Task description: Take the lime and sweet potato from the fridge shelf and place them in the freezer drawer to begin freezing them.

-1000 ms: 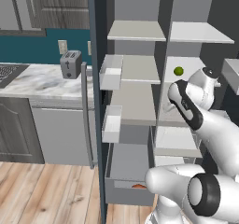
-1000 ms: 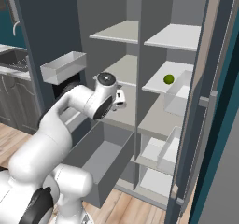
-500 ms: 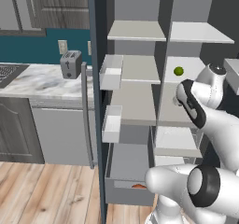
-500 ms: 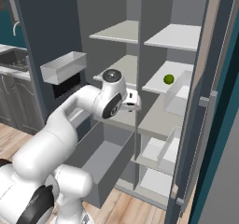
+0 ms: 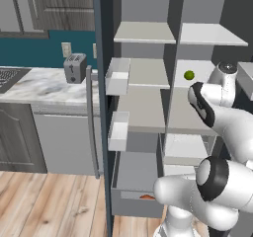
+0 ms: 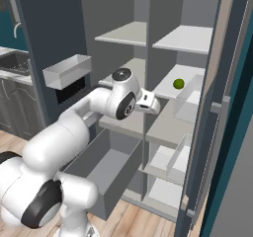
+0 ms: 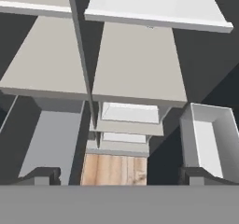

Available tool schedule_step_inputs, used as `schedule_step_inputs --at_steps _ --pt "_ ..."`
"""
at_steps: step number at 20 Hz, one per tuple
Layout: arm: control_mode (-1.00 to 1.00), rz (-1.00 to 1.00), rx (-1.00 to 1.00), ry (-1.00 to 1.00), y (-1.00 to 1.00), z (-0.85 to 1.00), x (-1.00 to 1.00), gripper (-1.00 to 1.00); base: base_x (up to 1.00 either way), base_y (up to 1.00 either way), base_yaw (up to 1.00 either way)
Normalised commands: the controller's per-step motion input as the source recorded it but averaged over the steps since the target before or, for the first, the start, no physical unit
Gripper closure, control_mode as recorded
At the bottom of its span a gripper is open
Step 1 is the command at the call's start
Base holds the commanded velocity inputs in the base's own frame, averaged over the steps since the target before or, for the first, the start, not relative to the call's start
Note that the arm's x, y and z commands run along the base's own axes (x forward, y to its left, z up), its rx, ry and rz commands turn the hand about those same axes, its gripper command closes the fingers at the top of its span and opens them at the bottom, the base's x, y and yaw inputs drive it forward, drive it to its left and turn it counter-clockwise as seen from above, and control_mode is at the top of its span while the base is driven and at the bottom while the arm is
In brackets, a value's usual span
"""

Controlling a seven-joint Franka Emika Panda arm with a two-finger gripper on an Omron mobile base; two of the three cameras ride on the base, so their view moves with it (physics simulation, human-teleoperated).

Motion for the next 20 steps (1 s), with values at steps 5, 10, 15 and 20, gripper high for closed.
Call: schedule_step_inputs --at_steps 5,10,15,20 --pt "-1.00 -0.12 0.00 -0.03 -0.28 0.27 0.25 -1.00 0.00 0.00 0.00" --pt "-1.00 -0.10 0.00 -0.04 -0.19 0.37 0.19 -1.00 0.00 0.00 0.00" --pt "-1.00 -0.09 0.00 -0.04 -0.09 0.22 0.24 -1.00 0.00 0.00 0.00" --pt "-1.00 -0.05 0.00 -0.10 -0.08 0.01 0.29 -1.00 0.00 0.00 0.00"
